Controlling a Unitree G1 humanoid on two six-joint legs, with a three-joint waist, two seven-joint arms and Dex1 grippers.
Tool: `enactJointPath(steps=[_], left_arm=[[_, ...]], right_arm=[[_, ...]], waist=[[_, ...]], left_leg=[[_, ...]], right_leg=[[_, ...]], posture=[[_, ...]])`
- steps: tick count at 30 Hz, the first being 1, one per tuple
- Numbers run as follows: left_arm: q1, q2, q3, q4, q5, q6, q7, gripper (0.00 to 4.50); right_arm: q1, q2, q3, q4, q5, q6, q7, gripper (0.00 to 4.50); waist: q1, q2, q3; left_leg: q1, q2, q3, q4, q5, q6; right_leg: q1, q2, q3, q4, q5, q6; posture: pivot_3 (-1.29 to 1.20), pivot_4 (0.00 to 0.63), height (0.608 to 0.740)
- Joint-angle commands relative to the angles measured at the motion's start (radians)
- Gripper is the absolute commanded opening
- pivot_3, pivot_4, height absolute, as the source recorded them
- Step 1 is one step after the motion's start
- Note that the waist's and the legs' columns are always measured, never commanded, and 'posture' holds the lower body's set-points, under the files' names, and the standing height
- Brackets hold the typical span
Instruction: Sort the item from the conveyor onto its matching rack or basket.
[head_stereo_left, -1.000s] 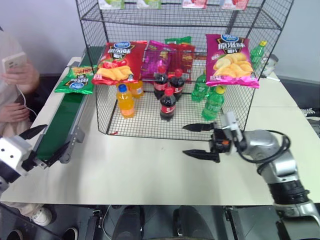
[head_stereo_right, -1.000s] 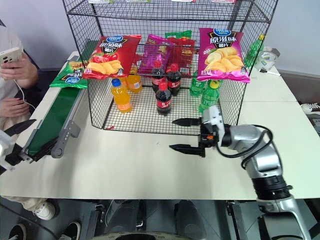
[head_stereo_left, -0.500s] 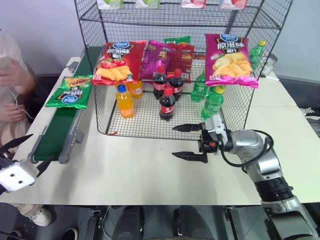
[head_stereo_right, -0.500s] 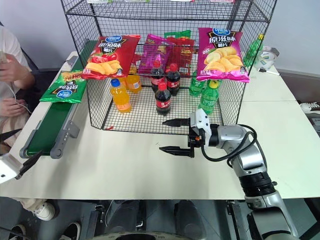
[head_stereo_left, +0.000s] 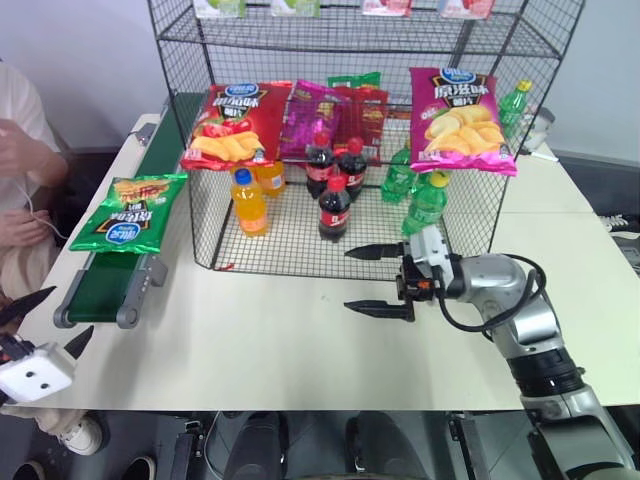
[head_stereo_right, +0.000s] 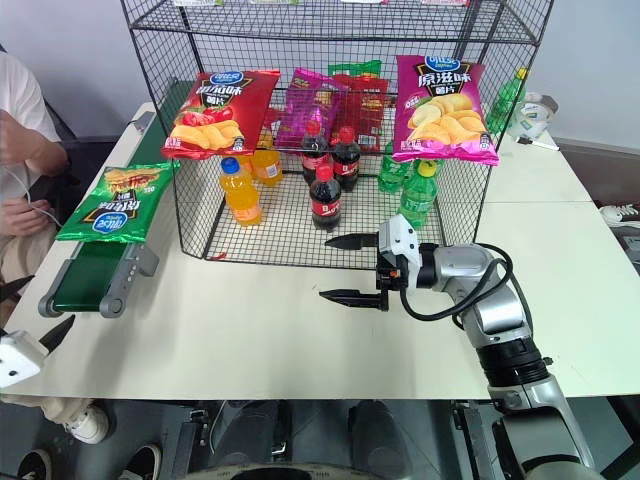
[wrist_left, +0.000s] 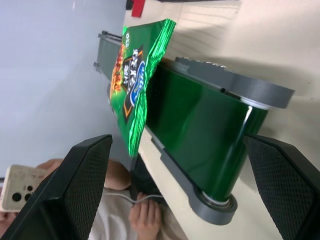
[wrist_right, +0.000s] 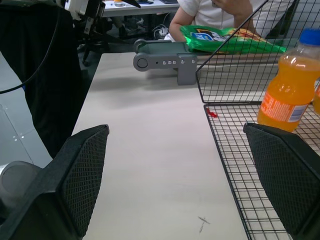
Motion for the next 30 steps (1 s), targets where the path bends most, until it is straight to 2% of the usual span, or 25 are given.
enactJointPath(steps=[1, 30], left_arm=[[0.0, 0.027, 0.002, 0.025, 0.012, -0.015, 0.041, 4.5], [-0.024, 0.051, -0.081, 0.049, 0.013, 0.016, 0.086, 4.5]], right_arm=[[0.02, -0.019, -0.007, -0.044, 0.012, 0.003, 0.01, 4.49], [0.026, -0.028, -0.012, -0.062, -0.014, -0.01, 0.005, 4.49]], waist=[[0.0, 0.0, 0.0], [0.0, 0.0, 0.0]], left_leg=[[0.0, 0.0, 0.0, 0.0, 0.0, 0.0], [0.0, 0.0, 0.001, -0.006, 0.0, 0.0]], right_leg=[[0.0, 0.0, 0.0, 0.0, 0.0, 0.0], [0.0, 0.0, -0.001, -0.006, 0.0, 0.0]], posture=[[0.0, 0.15, 0.739], [0.0, 0.15, 0.739]])
